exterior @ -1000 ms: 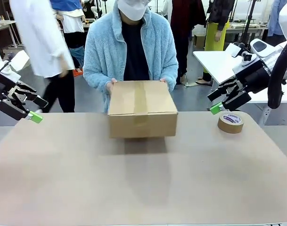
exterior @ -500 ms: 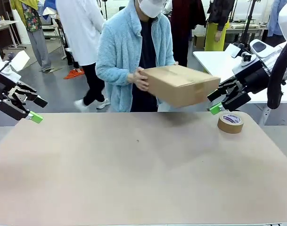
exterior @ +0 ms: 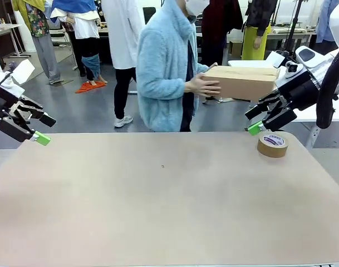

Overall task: Wrap the clocks to prevent damage.
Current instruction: After the human seals the box with tape, release both hands from the side flaps of the Package Box.

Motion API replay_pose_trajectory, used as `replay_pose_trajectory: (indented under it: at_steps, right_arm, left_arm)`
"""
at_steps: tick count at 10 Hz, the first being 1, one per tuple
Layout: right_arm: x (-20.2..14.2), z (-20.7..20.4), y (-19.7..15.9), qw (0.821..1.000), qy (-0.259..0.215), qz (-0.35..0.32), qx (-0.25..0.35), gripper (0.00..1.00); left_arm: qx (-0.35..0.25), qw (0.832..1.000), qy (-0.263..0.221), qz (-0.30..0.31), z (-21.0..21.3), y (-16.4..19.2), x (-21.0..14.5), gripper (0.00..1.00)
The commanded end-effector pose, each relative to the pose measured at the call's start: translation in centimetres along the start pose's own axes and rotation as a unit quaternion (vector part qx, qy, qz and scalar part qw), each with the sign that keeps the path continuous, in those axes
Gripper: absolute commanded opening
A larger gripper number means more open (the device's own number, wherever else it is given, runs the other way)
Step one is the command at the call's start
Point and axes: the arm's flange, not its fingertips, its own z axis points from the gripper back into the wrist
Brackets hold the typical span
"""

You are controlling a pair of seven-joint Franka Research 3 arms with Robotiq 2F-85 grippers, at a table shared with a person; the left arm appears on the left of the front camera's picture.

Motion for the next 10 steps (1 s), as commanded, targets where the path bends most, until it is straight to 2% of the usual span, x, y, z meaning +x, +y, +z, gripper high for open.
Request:
replay_pose_trajectory:
  at_steps: [1, 10]
  right_arm:
    - [-0.10, -0.17, 0.21, 1.000, 0.007, -0.008, 0.001, 1.00]
    - [-0.10, -0.17, 0.21, 1.000, 0.007, -0.008, 0.001, 1.00]
  left_arm:
    - [-0.003, 1.000, 0.004, 0.001, 0.20, -0.19, 0.06, 1.00]
    - [-0.003, 1.000, 0.004, 0.001, 0.20, -0.19, 0.06, 1.00]
